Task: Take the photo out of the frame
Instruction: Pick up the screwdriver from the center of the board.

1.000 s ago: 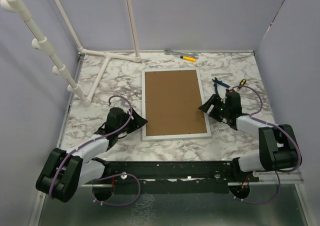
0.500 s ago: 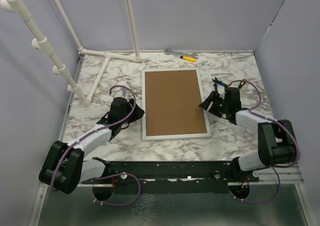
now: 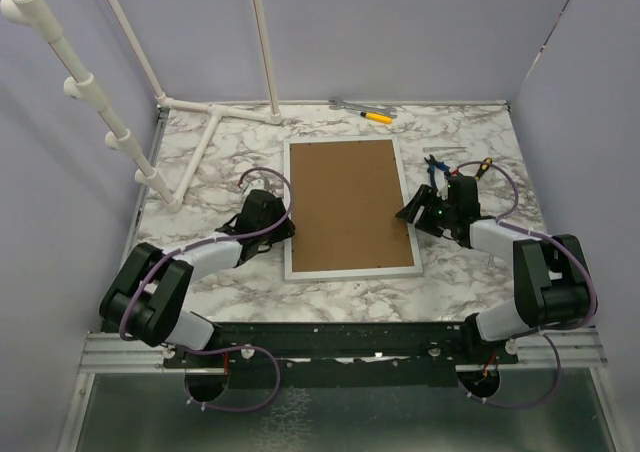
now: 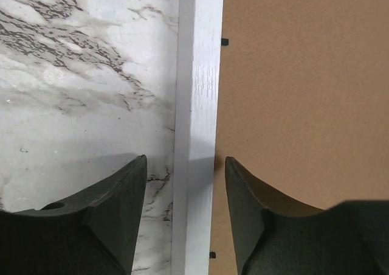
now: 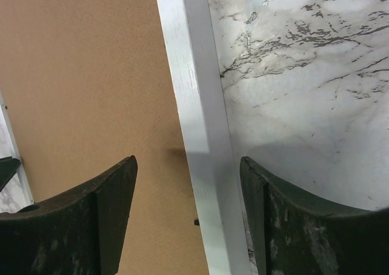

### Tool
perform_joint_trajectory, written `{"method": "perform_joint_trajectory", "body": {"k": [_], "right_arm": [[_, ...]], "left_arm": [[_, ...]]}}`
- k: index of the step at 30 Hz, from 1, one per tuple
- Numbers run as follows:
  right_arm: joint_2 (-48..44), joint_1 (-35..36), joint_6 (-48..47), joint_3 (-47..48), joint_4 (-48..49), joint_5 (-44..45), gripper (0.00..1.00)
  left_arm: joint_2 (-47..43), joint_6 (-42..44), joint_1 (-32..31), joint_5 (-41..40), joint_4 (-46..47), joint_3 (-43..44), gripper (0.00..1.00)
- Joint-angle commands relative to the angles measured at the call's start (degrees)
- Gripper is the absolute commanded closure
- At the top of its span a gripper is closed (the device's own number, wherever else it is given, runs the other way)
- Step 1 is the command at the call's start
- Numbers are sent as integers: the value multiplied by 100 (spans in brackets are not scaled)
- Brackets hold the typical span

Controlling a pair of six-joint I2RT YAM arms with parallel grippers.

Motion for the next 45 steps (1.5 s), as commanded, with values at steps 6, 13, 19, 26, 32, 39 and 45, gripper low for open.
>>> {"method": "perform_joint_trajectory", "body": {"k": [6, 13, 19, 26, 32, 39, 45], "right_arm": [[-12, -13, -141, -10, -175, -269, 28], [-316, 16, -213, -155, -418, -558, 31], [-816, 40, -204, -269, -916, -211, 31], [-1367, 22, 81, 378, -1789, 1682, 27], [-1433, -65, 478, 1306, -2491, 3471, 25], [-1032, -424, 543, 1933, -1971, 3515, 26], [86, -531, 393, 3097, -2187, 3050, 30]], "left_arm": [[472, 279, -373, -701, -449, 466, 61], [185, 101, -376, -1169, -698, 268, 72], [-145, -110, -327, -1515, -997, -35, 76], [-476, -187, -200, -1557, -1022, -223, 75], [-870, -189, -200, -1685, -1090, -198, 49], [-1136, -102, -200, -1601, -1099, -133, 34], [-1210, -121, -200, -1690, -962, -173, 34]]}}
